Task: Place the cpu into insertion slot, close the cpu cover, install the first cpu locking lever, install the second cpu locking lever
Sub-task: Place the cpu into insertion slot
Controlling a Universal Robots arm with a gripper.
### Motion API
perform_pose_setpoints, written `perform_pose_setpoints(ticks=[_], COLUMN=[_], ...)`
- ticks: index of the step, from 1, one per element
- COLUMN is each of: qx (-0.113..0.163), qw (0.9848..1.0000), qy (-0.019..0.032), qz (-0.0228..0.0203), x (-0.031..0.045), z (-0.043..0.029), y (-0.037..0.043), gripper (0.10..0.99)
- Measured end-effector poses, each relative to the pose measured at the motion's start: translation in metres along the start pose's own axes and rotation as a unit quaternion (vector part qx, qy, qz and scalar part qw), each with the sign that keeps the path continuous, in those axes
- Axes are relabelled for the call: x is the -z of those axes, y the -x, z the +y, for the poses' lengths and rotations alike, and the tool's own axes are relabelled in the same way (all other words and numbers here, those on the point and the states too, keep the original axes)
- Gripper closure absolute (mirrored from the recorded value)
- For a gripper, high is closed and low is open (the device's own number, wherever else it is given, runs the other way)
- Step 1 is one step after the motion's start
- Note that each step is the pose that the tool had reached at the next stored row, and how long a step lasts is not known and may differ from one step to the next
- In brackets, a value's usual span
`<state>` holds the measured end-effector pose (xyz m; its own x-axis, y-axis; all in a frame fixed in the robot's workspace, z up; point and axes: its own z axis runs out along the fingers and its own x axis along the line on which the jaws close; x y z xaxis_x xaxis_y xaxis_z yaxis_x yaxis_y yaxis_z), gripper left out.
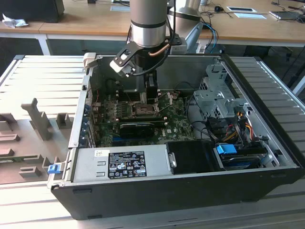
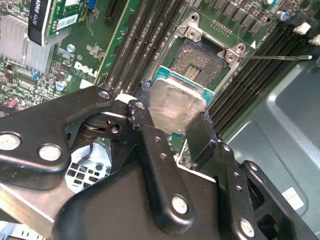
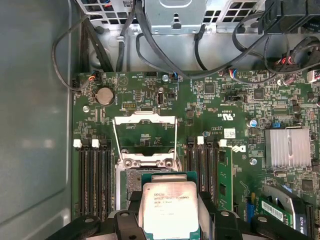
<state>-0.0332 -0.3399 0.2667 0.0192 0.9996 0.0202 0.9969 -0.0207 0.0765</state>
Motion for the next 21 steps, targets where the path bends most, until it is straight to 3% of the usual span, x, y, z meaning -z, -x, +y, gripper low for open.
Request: perform_pose_setpoints(ticks=[11, 14, 21], qx=[0.0, 0.0, 0.0], qw=[1.0, 1.0, 1.0], qy=[0.0001, 0.0, 0.0], qz=[0.0001, 0.0, 0.0], x=[-0.0037, -0.0088, -0.0287], z=[-0.0063, -0.008, -0.0097], y=[-0.0015, -0.0034, -0.0113], gripper=[0.561, 0.561, 0.561])
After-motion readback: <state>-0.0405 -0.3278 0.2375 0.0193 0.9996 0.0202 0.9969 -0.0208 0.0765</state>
